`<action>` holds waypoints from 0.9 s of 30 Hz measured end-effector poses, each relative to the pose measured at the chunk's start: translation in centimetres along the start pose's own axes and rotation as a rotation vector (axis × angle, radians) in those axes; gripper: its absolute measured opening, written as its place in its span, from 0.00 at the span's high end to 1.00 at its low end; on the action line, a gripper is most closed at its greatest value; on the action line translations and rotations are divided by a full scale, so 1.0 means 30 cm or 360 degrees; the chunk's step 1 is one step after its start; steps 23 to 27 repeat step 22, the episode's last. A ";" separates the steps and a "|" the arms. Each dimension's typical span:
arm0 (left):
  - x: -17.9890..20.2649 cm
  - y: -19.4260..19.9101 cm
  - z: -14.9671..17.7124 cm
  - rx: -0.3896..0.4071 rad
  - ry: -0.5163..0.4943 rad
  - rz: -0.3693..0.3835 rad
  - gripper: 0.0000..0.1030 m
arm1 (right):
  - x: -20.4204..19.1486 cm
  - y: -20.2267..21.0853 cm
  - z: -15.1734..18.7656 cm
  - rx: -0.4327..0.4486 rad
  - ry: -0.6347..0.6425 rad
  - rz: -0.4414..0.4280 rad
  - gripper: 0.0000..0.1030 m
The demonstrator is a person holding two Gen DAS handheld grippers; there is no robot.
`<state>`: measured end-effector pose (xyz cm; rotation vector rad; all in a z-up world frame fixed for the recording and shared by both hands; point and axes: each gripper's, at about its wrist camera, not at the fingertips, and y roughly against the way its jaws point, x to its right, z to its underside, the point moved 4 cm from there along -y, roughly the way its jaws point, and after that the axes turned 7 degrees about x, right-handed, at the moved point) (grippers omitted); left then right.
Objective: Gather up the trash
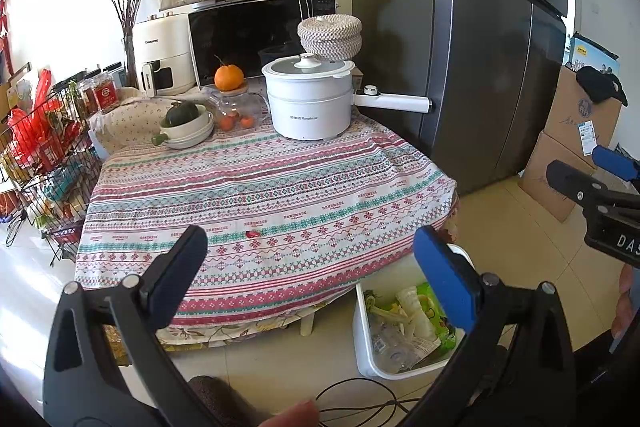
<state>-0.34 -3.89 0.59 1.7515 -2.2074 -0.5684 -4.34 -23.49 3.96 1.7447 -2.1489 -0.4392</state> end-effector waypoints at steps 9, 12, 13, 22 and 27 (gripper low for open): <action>0.003 0.000 0.000 -0.0002 0.0000 -0.0011 0.01 | -0.002 -0.002 0.001 -0.0004 0.0000 -0.0001 0.06; 0.004 -0.001 0.000 -0.0006 0.0005 -0.0016 0.01 | -0.003 -0.002 0.002 -0.0009 -0.0001 -0.0004 0.06; 0.004 -0.001 0.001 -0.0007 0.0006 -0.0017 0.01 | -0.005 -0.002 0.002 -0.0009 -0.0001 -0.0004 0.06; 0.001 0.001 0.001 -0.0009 0.0004 -0.0023 0.00 | -0.007 -0.015 0.003 -0.0016 -0.0001 -0.0011 0.06; 0.001 0.001 0.001 -0.0009 0.0004 -0.0023 0.00 | -0.007 -0.015 0.003 -0.0016 -0.0001 -0.0011 0.06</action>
